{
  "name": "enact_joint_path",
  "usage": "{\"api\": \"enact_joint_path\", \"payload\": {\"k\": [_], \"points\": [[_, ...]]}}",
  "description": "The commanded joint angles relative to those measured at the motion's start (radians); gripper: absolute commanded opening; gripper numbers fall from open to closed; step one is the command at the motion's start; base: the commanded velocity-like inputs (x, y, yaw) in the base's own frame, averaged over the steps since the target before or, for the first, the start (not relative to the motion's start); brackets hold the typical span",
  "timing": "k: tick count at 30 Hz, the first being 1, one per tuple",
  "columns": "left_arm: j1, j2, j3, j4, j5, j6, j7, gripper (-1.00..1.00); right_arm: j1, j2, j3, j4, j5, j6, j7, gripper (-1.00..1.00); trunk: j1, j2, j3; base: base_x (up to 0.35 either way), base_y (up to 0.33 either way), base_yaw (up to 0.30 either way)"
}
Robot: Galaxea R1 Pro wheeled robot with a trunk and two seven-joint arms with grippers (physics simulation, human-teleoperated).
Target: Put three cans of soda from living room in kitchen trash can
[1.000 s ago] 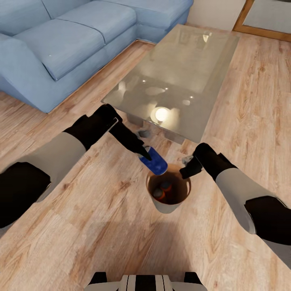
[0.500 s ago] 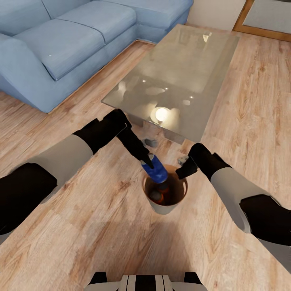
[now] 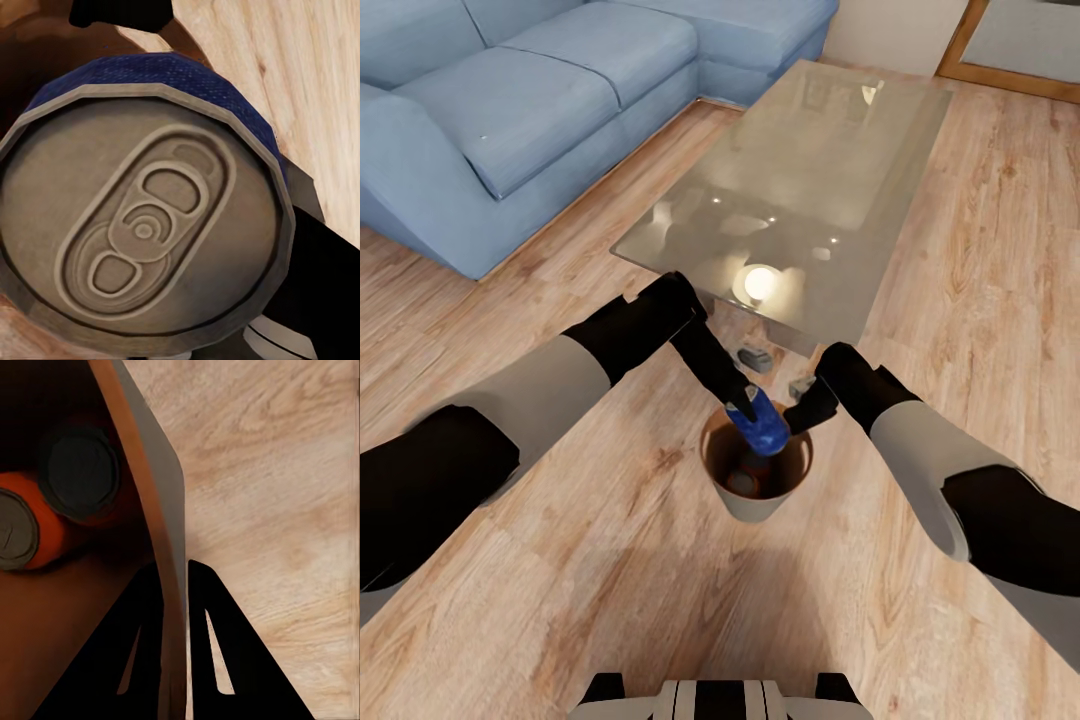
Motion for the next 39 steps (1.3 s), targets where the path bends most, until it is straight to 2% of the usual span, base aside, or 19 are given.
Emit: {"api": "enact_joint_path", "payload": {"k": [1, 13, 29, 36, 39], "points": [[0.001, 0.000, 0.000, 0.000, 0.001, 0.000, 0.012, -1.00, -0.007, 0.001, -0.003, 0.007, -0.026, 0.012, 0.007, -1.00, 0.000, 0.000, 0.000, 0.000, 0.000, 0.000], [0.051, 0.000, -0.002, -0.002, 0.002, 0.000, 0.081, -1.00, -0.032, 0.006, -0.012, 0.023, -0.026, 0.012, 0.007, -1.00, 0.000, 0.000, 0.000, 0.000, 0.000, 0.000], [0.058, -0.017, -0.001, -0.004, 0.004, 0.000, 0.091, -1.00, -0.046, 0.047, -0.026, 0.028, -0.026, 0.012, 0.006, -1.00, 0.000, 0.000, 0.000, 0.000, 0.000, 0.000], [0.074, -0.019, -0.002, -0.007, 0.002, 0.000, 0.094, -1.00, -0.057, 0.053, -0.026, 0.035, -0.026, 0.012, 0.006, -1.00, 0.000, 0.000, 0.000, 0.000, 0.000, 0.000], [0.082, -0.020, -0.002, -0.007, 0.003, 0.000, 0.116, -1.00, -0.076, 0.052, -0.026, 0.057, -0.026, 0.012, 0.006, -1.00, 0.000, 0.000, 0.000, 0.000, 0.000, 0.000]]}}
